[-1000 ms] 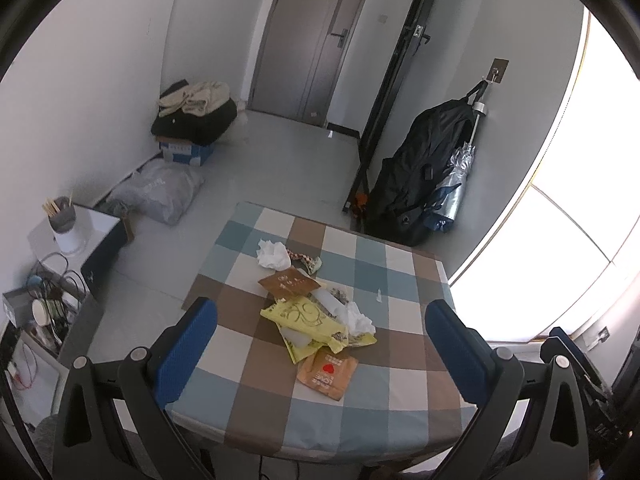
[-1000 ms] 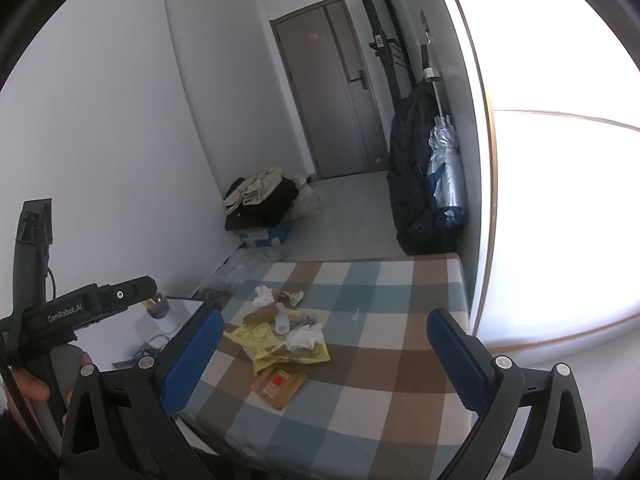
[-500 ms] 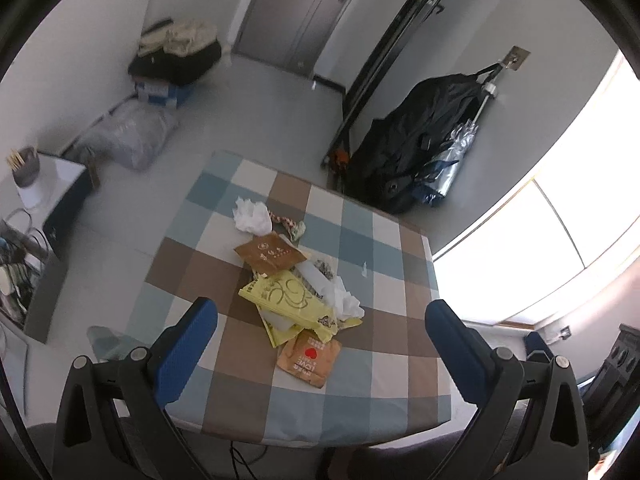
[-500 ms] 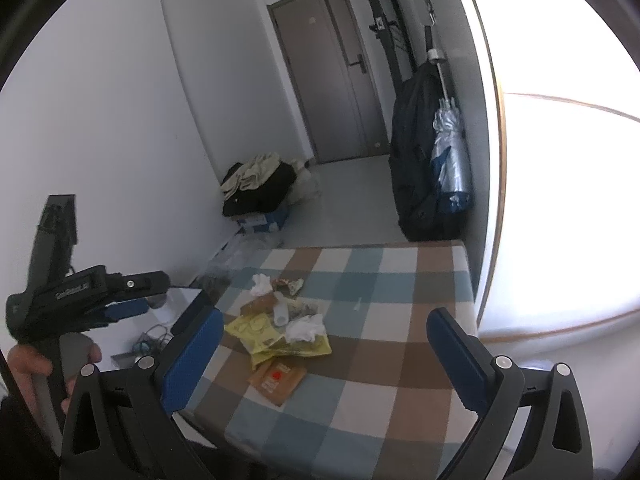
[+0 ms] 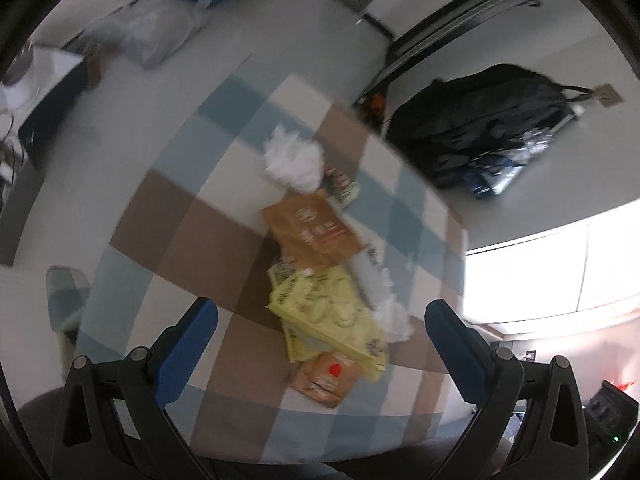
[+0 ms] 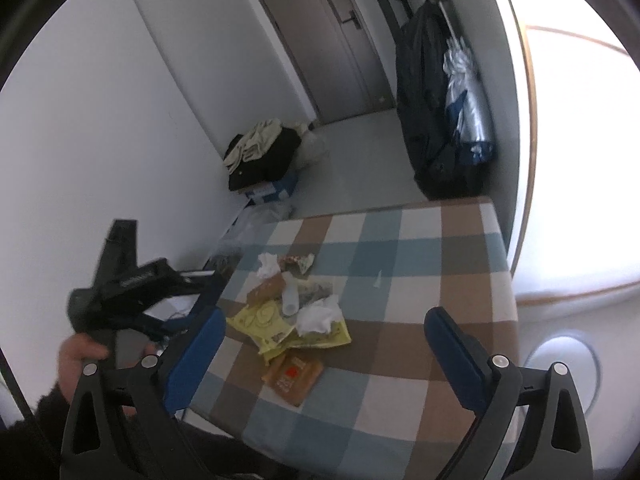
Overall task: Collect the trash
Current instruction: 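Reach the left tool into the pile and grasp the yellow plastic bag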
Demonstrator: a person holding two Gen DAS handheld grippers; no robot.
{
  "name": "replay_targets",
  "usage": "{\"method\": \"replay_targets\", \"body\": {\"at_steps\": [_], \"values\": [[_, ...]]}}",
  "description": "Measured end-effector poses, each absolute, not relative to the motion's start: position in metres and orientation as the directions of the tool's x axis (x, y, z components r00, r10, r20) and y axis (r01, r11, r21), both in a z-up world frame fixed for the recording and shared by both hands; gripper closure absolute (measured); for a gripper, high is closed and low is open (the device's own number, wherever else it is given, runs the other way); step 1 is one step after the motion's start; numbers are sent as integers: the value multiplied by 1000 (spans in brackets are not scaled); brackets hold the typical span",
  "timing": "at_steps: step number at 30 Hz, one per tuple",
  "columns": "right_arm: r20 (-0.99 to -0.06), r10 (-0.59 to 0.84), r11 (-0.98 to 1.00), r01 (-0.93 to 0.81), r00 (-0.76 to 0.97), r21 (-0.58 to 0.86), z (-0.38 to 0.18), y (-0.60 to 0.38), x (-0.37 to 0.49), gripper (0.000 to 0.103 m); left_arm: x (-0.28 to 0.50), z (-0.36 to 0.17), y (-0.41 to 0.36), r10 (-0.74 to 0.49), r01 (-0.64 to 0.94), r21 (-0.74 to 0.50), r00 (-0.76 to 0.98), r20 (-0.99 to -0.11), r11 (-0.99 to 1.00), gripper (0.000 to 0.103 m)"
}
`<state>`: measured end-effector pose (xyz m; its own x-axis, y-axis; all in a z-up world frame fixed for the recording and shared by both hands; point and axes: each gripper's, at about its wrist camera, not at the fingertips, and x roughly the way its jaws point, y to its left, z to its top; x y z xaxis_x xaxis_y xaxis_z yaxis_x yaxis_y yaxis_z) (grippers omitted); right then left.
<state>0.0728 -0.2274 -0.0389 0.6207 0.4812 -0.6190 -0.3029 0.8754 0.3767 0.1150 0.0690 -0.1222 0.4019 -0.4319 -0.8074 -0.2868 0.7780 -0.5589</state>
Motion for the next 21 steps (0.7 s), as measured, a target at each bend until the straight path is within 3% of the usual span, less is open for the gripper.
{"method": "replay_targets", "body": {"at_steps": [2, 5, 8, 10, 12, 14, 21], "values": [[-629, 491, 870, -306, 603, 387, -43, -225, 77, 5, 117, -135, 67, -458, -322, -579, 378, -804, 749, 6], [-639, 496, 867, -304, 588, 394, -47, -222, 81, 5, 120, -144, 63, -461, -336, -566, 345, -818, 753, 21], [-646, 500, 865, -299, 577, 402, -50, -222, 85, 5, 120, -145, 64, -454, -352, -565, 352, -818, 746, 28], [-648, 503, 863, -296, 572, 408, -51, -222, 86, 5, 120, -143, 66, -444, -346, -564, 369, -816, 749, 40], [-651, 503, 863, -292, 569, 412, -52, -223, 87, 5, 121, -142, 66, -440, -329, -561, 375, -816, 759, 70], [-653, 503, 863, -287, 566, 416, -52, -224, 87, 5, 123, -144, 64, -464, -312, -574, 362, -809, 757, 88], [-647, 512, 857, -277, 566, 435, -51, -228, 84, 5, 118, -129, 58, -448, -258, -578, 422, -788, 774, 98]]}}
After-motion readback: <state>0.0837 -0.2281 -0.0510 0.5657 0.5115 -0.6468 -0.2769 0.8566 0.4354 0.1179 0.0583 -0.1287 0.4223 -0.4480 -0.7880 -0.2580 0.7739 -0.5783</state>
